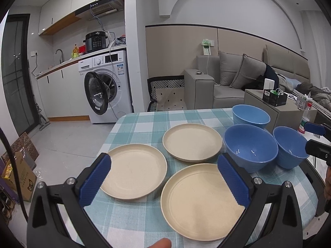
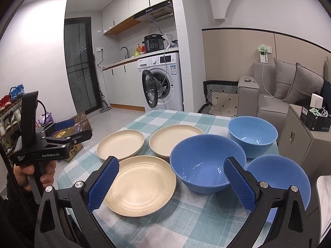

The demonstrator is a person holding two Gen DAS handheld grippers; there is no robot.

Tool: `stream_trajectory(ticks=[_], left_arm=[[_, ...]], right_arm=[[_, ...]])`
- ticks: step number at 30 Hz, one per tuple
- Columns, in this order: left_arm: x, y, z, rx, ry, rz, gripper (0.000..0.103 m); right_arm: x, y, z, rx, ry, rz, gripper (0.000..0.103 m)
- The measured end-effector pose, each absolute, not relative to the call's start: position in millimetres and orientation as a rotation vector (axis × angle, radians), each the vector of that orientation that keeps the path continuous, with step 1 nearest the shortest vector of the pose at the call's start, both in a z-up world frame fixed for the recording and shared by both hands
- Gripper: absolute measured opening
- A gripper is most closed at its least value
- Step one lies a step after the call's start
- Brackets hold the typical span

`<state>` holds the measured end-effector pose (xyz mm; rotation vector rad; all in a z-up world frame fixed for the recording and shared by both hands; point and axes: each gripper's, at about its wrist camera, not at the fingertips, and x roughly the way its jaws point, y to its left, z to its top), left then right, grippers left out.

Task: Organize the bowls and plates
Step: 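Move both tools forward and down toward the cream plates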

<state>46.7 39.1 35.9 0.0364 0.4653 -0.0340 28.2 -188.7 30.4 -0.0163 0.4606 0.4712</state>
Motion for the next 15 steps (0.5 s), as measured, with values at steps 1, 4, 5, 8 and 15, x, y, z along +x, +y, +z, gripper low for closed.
stream_trajectory(ticks=[1,4,5,8,15], left_arm=[[49,40,38,0.035,0.466,-0.035,0.103],[58,44,42,0.027,0.467,-0.038,0.103],[61,46,42,0.025,0.467,-0.037,0.103],[71,48,45,0.028,0.473,-0.037,0.103],[96,56,44,0.010,0.493,-0.029,0.103]], right_arm=[[30,-189,33,-0.016,0.461,0.475,0.103],[38,-189,39,-0.018,0.470,0.481,0.103],[41,-189,42,-0.019,0.472,0.481,0.103],[53,-191,48,-0.006,0.496,0.482,0.103],[77,-191,51,0.005,0.535,0.497,0.103]])
